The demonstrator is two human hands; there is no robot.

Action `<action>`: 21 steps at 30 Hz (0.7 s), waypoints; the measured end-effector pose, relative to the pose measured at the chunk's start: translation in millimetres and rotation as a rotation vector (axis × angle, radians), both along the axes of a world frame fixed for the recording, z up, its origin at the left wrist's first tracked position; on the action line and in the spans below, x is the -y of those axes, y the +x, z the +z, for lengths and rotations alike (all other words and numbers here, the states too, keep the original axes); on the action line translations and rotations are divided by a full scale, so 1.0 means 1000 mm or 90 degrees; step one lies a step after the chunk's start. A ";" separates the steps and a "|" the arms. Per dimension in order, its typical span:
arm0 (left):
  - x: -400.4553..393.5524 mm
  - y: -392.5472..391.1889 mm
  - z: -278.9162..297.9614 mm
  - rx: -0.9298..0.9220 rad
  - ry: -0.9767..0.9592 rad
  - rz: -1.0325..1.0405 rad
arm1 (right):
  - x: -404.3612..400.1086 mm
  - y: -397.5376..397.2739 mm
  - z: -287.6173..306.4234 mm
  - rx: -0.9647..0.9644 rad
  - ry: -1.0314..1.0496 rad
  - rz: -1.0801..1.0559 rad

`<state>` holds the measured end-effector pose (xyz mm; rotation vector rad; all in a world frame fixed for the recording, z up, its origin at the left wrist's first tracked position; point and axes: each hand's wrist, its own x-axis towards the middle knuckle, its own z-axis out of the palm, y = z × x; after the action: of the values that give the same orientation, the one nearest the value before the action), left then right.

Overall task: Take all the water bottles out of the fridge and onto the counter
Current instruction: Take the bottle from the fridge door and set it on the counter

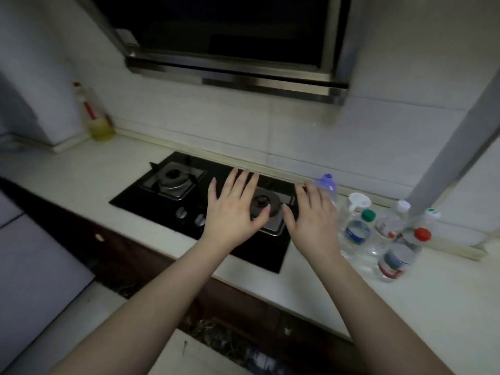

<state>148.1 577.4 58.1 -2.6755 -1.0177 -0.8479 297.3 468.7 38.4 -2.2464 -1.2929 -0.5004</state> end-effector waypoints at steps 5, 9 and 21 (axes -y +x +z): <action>-0.030 -0.101 0.015 0.009 0.003 0.105 | -0.057 -0.085 0.021 0.015 0.008 0.111; -0.048 -0.182 0.026 0.003 -0.003 0.191 | -0.096 -0.152 0.034 0.022 0.018 0.200; -0.065 -0.363 0.057 0.006 0.032 0.409 | -0.176 -0.319 0.069 0.032 0.044 0.449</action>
<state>-214.5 642.8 115.4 -2.0773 -1.6860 -0.7231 -21.9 645.0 107.6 -1.5735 -1.9233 -0.3235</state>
